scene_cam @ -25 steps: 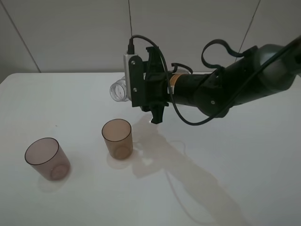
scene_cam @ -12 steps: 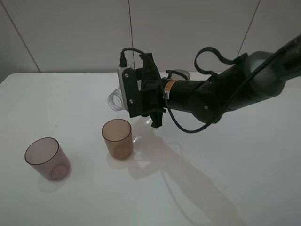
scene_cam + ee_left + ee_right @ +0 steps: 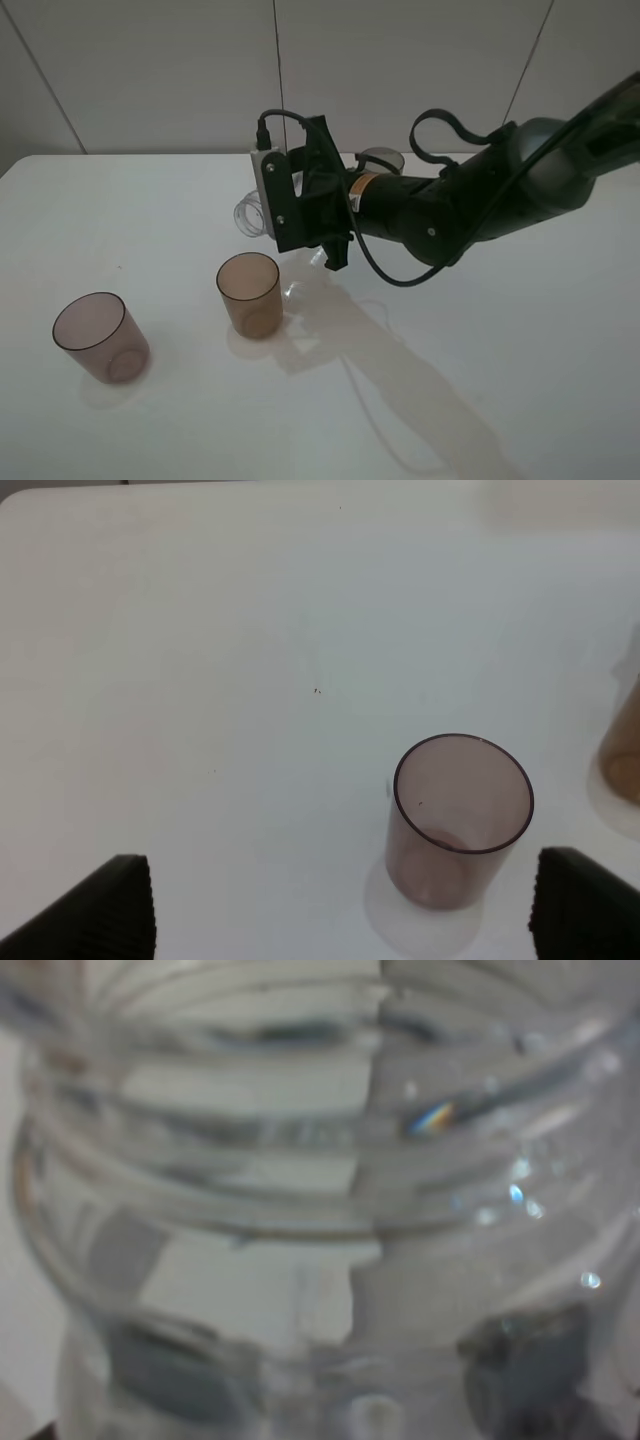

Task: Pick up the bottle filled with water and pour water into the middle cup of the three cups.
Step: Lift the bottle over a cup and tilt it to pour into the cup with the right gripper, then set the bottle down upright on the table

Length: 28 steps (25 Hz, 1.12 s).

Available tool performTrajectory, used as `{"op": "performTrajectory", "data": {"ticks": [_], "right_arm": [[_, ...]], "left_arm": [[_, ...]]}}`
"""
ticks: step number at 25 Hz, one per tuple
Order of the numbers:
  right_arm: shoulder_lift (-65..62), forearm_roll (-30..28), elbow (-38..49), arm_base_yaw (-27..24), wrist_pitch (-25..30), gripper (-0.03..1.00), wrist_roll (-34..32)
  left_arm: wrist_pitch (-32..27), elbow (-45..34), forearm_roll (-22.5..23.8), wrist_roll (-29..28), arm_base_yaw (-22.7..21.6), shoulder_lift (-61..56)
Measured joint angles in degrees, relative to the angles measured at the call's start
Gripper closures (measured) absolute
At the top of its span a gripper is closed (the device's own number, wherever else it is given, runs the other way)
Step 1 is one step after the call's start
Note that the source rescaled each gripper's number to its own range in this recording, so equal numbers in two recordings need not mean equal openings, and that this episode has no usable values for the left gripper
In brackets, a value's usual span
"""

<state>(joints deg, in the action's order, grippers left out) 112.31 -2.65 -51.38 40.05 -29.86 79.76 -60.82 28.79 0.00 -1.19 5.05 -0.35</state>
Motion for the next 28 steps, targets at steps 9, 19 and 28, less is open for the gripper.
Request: {"op": "performTrajectory", "data": {"ticks": [9,19,28], "right_arm": [[1.16,0.24,0.00,-0.06,-1.58,0.97,1.37],[1.16,0.02,0.00,-0.42,-2.79,0.97,6.58],[1.16,-1.67,0.00,-0.71,-6.23,0.97,6.73]], "left_arm": [[0.00,0.00,0.00,0.00,0.00,0.00],[0.00,0.00,0.00,0.00,0.00,0.00],[0.00,0.00,0.00,0.00,0.00,0.00]]}}
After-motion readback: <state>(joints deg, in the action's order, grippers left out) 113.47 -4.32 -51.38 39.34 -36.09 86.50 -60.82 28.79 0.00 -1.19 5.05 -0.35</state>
